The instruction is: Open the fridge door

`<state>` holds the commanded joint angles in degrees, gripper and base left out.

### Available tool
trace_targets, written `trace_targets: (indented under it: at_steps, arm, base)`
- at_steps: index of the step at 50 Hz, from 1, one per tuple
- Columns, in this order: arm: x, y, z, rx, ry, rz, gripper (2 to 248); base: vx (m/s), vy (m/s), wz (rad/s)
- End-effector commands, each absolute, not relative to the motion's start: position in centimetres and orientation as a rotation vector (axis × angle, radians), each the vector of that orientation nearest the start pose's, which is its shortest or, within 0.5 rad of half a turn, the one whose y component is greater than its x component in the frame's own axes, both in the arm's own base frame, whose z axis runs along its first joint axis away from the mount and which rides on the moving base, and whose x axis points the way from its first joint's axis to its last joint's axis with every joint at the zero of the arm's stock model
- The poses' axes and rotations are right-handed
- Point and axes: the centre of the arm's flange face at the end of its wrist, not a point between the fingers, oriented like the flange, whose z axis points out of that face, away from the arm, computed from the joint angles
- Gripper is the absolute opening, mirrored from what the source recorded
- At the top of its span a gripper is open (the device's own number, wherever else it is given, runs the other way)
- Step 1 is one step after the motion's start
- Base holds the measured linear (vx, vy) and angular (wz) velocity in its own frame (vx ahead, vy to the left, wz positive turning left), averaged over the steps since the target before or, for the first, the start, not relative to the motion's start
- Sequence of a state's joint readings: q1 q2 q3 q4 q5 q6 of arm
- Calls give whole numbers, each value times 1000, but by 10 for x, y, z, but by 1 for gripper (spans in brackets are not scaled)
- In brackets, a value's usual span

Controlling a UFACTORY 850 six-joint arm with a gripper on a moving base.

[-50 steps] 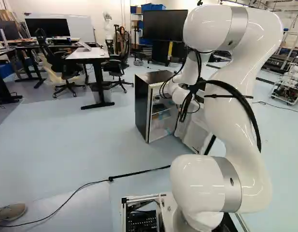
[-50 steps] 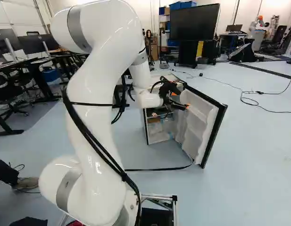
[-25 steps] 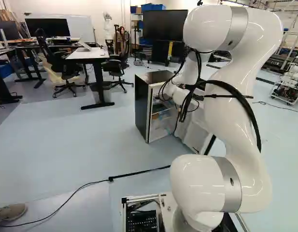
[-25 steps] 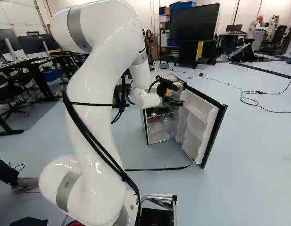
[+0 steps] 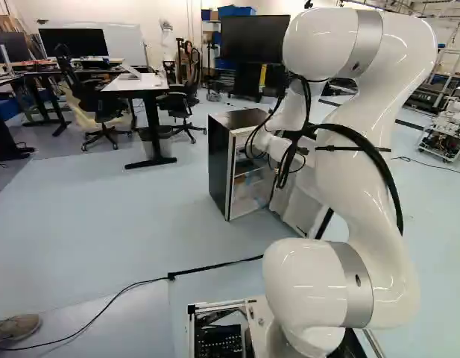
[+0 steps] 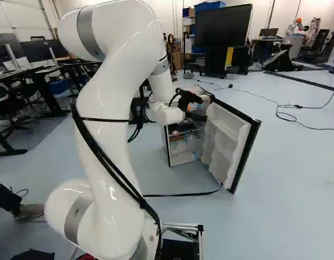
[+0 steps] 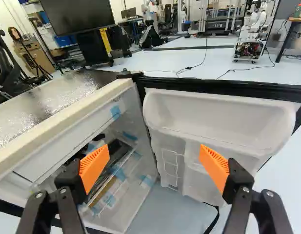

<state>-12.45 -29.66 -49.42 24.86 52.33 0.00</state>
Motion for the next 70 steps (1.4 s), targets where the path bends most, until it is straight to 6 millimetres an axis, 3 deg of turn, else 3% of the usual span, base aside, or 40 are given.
trace_targets:
  at_steps: [37,54,70]
  arm:
    - [508,-123,343,-2612,852,-1921,247]
    - [478,-100,358,-2617,722,-1913,247]
    - [436,-73,371,-2616,561,-1899,247]
  base:
    - [0,0,0]
    - [0,0,0]
    - [0,0,0]
